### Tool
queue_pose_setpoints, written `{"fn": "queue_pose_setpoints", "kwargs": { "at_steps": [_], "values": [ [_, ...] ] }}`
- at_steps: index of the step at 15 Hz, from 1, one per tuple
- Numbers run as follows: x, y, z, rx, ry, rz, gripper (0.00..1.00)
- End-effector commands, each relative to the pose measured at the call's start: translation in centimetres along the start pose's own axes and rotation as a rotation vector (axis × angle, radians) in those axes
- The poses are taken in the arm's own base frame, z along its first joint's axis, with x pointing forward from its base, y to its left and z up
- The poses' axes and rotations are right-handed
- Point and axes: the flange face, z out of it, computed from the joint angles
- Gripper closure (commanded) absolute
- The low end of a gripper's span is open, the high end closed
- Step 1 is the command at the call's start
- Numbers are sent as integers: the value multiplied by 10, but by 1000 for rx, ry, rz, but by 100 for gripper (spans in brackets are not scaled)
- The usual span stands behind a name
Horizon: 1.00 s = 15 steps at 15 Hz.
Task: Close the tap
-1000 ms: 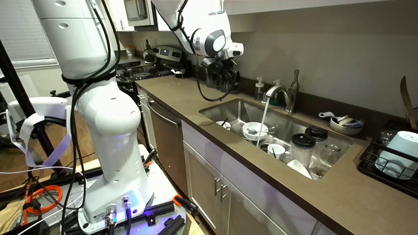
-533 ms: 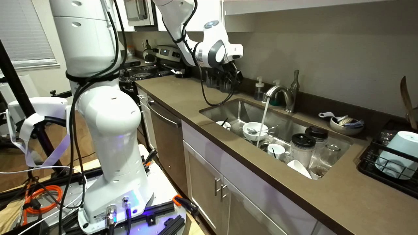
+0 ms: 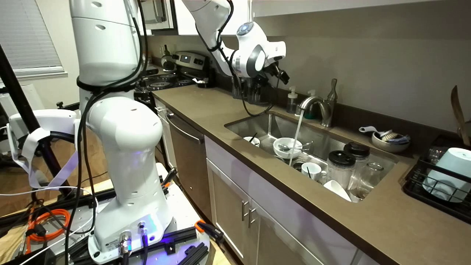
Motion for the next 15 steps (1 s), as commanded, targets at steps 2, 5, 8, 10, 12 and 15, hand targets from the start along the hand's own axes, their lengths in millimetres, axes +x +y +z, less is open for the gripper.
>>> {"fn": "queue_pose_setpoints", "kwargs": {
  "at_steps": [2,5,8,10,12,15],
  "values": [
    [34,-9,25,2,101,1,0],
    [45,-24,44,1,135,-12,14],
    [50,-36,63,-3,155,-6,42],
    [52,-38,73,-10,170,5,55],
    [55,-38,79,-16,181,22,67],
    [61,-34,87,-22,187,39,87]
  ]
}}
